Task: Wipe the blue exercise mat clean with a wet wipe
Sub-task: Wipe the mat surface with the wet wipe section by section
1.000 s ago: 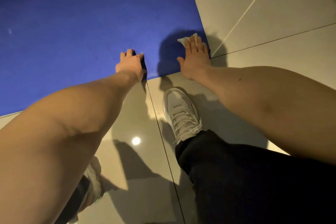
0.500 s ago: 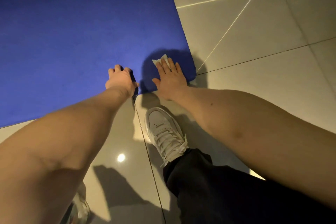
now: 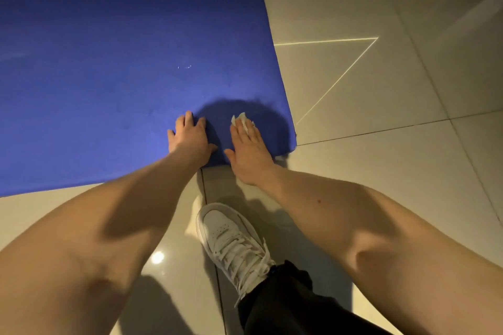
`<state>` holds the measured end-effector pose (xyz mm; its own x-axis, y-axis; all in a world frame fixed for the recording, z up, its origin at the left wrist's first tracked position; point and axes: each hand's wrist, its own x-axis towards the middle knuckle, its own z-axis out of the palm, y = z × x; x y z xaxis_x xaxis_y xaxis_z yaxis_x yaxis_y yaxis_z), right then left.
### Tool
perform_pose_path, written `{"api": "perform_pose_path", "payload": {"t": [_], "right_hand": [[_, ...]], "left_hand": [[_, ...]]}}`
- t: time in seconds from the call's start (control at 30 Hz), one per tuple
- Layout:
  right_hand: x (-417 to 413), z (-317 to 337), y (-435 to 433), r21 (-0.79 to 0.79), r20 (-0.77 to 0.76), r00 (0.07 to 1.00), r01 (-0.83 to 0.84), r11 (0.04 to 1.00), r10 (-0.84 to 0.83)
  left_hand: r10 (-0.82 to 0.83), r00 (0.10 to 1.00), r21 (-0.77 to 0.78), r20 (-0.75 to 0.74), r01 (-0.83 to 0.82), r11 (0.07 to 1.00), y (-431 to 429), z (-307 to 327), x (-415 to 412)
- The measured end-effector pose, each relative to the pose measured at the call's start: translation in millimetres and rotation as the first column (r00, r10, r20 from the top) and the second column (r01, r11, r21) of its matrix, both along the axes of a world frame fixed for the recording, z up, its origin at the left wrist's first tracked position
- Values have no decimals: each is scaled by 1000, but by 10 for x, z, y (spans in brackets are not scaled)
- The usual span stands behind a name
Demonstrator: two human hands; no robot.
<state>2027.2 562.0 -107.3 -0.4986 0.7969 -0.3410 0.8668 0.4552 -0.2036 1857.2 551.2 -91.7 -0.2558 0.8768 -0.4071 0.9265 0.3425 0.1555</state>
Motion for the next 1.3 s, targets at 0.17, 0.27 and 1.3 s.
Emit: {"api": "perform_pose_path", "payload": {"t": [0.17,0.27,1.3], "right_hand": [[357,-121,269,153,-4,979,204,967,-206],[443,-83,414,204,24,941,327,923,-338],[142,380,-136,-403,-581,517,488,774,-629]], "left_hand": [[-13,999,25,30,13,1000,-22,21,-44],[-18,999,5,38,18,1000,-25,60,-53],[-37,996,91,85,29,995,-41,129,93]]}}
